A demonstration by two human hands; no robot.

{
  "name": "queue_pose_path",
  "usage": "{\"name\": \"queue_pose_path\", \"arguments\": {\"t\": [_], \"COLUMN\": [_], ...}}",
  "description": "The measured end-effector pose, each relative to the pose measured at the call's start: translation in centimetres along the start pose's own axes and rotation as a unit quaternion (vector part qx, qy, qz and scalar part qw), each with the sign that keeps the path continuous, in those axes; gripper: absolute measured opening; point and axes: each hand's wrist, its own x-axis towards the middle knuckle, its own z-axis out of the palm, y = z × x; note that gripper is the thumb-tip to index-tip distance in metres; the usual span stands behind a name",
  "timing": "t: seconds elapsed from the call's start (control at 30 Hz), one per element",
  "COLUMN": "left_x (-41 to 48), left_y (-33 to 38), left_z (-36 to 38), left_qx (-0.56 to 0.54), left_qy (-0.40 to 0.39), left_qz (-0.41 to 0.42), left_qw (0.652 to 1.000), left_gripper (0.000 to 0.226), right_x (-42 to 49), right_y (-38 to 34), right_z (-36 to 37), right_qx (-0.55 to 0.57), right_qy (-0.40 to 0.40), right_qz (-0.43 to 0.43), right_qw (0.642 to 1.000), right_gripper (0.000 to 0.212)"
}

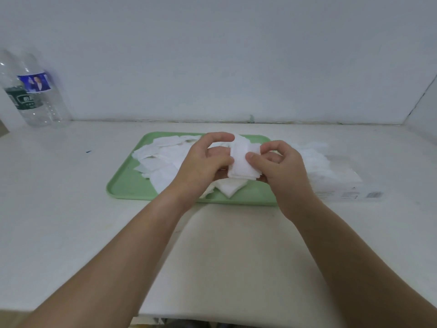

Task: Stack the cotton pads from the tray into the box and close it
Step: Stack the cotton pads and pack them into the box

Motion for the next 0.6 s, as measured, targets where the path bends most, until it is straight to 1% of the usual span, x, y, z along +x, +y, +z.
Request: {"name": "queue_pose_path", "arguments": {"t": [0.03,0.1,0.2,0.23,0.33,0.4,0.5,0.53,0.6], "left_x": [0.0,0.1,0.3,0.4,1.1,1.5,1.9,1.9,1.7], "left_y": [0.1,0.3,1.2,1.6,3.0,3.5,3.2,2.8,2.1], "left_z": [0.1,0.2,-0.1,-0.3,-1.6,-3.1,-5.7,-6.5,-7.9], "left_qx": [-0.021,-0.026,0.004,0.011,0.021,0.035,0.066,0.078,0.105], "left_qy": [0.008,0.02,0.011,0.009,0.036,0.064,0.115,0.135,0.175], "left_qz": [-0.012,-0.028,-0.035,-0.034,-0.023,-0.02,-0.03,-0.034,-0.032], "left_qw": [1.0,0.999,0.999,0.999,0.999,0.997,0.991,0.987,0.978], "left_gripper": [0.035,0.032,0.049,0.05,0.04,0.039,0.042,0.043,0.042], "right_x": [-0.1,-0.3,-0.6,-0.5,0.1,0.6,1.4,1.5,1.5], "right_y": [0.0,-0.1,-1.0,-1.4,-3.1,-3.8,-3.6,-3.3,-2.4], "right_z": [0.2,0.7,1.7,2.0,2.5,2.8,3.4,3.7,4.5], "right_qx": [-0.02,-0.032,-0.005,-0.001,0.036,0.023,-0.109,-0.17,-0.293], "right_qy": [0.005,0.005,-0.003,-0.007,-0.027,-0.047,-0.082,-0.102,-0.155], "right_qz": [-0.013,-0.021,-0.008,0.0,0.052,0.07,0.046,0.026,-0.021], "right_qw": [1.0,0.999,1.0,1.0,0.998,0.996,0.99,0.98,0.943], "right_gripper": [0.024,0.031,0.035,0.033,0.019,0.015,0.01,0.009,0.009]}}
